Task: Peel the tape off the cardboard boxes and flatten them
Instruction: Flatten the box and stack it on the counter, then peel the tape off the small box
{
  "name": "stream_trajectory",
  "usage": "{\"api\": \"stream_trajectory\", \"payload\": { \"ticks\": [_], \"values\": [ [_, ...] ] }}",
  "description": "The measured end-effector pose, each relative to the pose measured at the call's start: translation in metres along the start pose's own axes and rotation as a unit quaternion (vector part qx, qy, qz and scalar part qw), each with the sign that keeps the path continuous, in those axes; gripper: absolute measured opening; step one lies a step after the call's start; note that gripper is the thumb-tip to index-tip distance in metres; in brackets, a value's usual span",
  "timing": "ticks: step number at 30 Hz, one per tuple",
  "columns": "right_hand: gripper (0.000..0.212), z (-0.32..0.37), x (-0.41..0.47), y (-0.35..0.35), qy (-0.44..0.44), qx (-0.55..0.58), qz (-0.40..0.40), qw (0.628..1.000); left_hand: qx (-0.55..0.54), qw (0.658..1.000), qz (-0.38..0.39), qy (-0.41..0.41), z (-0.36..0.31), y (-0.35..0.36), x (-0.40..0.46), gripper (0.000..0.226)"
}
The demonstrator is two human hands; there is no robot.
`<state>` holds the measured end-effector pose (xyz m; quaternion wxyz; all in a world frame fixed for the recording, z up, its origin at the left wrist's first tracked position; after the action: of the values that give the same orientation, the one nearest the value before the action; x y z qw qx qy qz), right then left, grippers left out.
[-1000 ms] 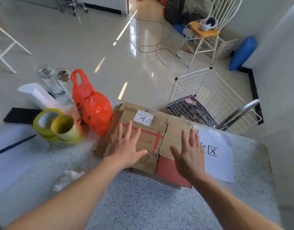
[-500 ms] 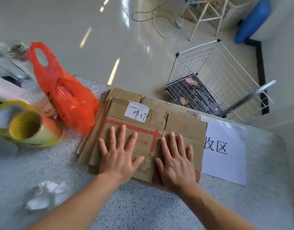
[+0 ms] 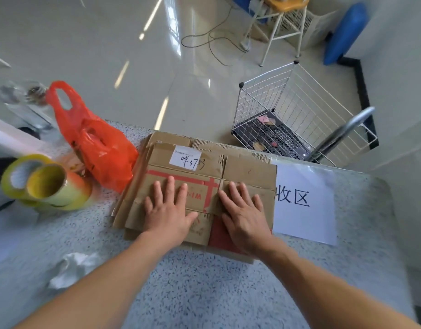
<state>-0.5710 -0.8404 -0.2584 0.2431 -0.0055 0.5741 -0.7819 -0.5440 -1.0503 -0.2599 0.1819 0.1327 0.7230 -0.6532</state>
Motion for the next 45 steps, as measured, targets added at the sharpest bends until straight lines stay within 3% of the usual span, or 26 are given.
{"api": "stream_trajectory", "payload": {
  "ticks": [4, 10, 15, 19, 21, 26, 32, 36, 45],
  "values": [
    [0.051, -0.025, -0.038, -0.033, -0.014, 0.033, -0.070, 0.997, -0.045, 0.997, -0.059, 0.034, -0.040, -0.023, -0.025, 0.073],
    [0.048, -0.078, -0.138, -0.076, 0.074, 0.025, -0.126, 0.989, -0.032, 0.985, -0.082, 0.151, -0.152, -0.041, -0.084, 0.072],
    [0.047, -0.146, -0.267, -0.110, 0.150, 0.020, -0.169, 0.974, 0.017, 0.947, -0.127, 0.294, -0.284, -0.056, -0.156, 0.058],
    [0.034, -0.211, -0.392, -0.131, 0.214, 0.021, -0.228, 0.950, 0.027, 0.912, -0.135, 0.386, -0.403, -0.049, -0.222, 0.056],
    [0.029, -0.246, -0.455, -0.139, 0.268, 0.000, -0.260, 0.928, 0.047, 0.891, -0.133, 0.432, -0.463, -0.042, -0.254, 0.057],
    [0.042, -0.322, -0.607, -0.157, 0.416, 0.003, -0.308, 0.855, 0.084, 0.828, -0.140, 0.536, -0.600, -0.032, -0.340, 0.049],
    [0.042, -0.363, -0.756, -0.163, 0.543, -0.007, -0.348, 0.764, 0.096, 0.755, -0.134, 0.634, -0.729, -0.016, -0.424, 0.048],
    [0.039, -0.376, -0.831, -0.153, 0.621, -0.010, -0.339, 0.707, 0.094, 0.701, -0.115, 0.697, -0.795, 0.006, -0.469, 0.057],
    [0.029, -0.401, -0.936, -0.146, 0.728, -0.008, -0.349, 0.590, 0.075, 0.602, -0.085, 0.791, -0.901, 0.047, -0.533, 0.051]
  ]
}}
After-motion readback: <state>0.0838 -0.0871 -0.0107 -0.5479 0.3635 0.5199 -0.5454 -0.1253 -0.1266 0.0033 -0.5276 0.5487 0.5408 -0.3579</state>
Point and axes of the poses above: each hand's wrist, its own x-axis towards the middle knuckle, its own y-axis out of the palm, z = x × y, the point moved 2 cm from there along x, towards the middle knuckle, and after that the axes turned 6 degrees about y, right-handed, at the moved point
